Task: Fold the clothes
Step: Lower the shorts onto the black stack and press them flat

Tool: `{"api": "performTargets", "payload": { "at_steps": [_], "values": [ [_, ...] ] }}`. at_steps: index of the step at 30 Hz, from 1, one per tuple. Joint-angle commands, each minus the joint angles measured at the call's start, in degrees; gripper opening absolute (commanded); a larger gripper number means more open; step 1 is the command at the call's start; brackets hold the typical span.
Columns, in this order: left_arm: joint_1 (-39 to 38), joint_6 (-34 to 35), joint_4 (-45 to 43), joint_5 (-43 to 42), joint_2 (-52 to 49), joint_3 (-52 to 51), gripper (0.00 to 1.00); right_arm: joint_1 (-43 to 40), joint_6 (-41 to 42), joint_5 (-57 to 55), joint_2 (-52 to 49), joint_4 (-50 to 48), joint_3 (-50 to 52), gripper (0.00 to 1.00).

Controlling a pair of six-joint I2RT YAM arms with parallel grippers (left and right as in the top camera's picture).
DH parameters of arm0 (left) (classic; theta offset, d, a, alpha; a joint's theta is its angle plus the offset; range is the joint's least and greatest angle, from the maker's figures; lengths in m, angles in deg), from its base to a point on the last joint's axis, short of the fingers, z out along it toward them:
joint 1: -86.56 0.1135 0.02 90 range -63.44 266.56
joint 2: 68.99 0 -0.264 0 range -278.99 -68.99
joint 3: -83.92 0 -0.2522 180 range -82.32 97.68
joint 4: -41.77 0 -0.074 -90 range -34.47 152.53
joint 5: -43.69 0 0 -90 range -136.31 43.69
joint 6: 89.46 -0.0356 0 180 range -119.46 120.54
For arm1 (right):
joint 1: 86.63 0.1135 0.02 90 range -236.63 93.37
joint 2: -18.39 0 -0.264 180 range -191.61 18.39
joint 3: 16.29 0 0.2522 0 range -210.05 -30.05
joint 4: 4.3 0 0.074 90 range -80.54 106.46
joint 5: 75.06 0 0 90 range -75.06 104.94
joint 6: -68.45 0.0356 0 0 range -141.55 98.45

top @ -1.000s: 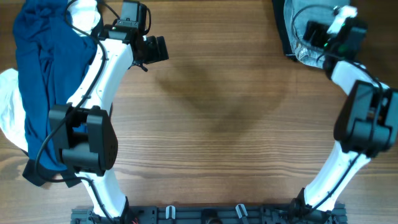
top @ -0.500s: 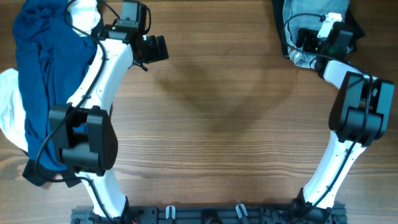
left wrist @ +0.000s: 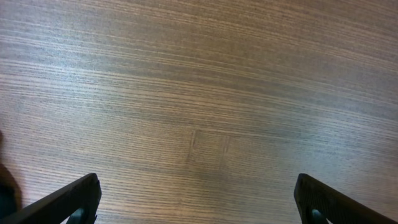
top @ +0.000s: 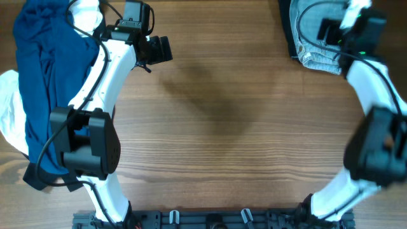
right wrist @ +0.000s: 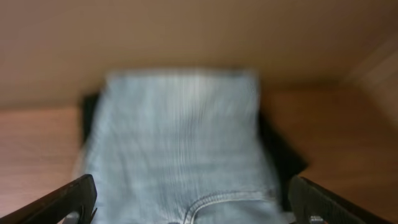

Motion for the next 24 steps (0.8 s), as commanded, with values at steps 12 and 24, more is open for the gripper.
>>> {"api": "performTargets", "payload": {
  "at_steps": [12,24],
  "values": [
    [0.31,-0.72,-0.09,-0.31,1.4,0.94,1.0,-0.07,40.68,29.51,33.31,27.02,-0.22,1.0],
    [0.31,-0.72,-0.09,-0.31,1.4,0.94,1.0,-0.07,65.09,23.17,32.59,51.19,-0.2,1.0]
  ]
}}
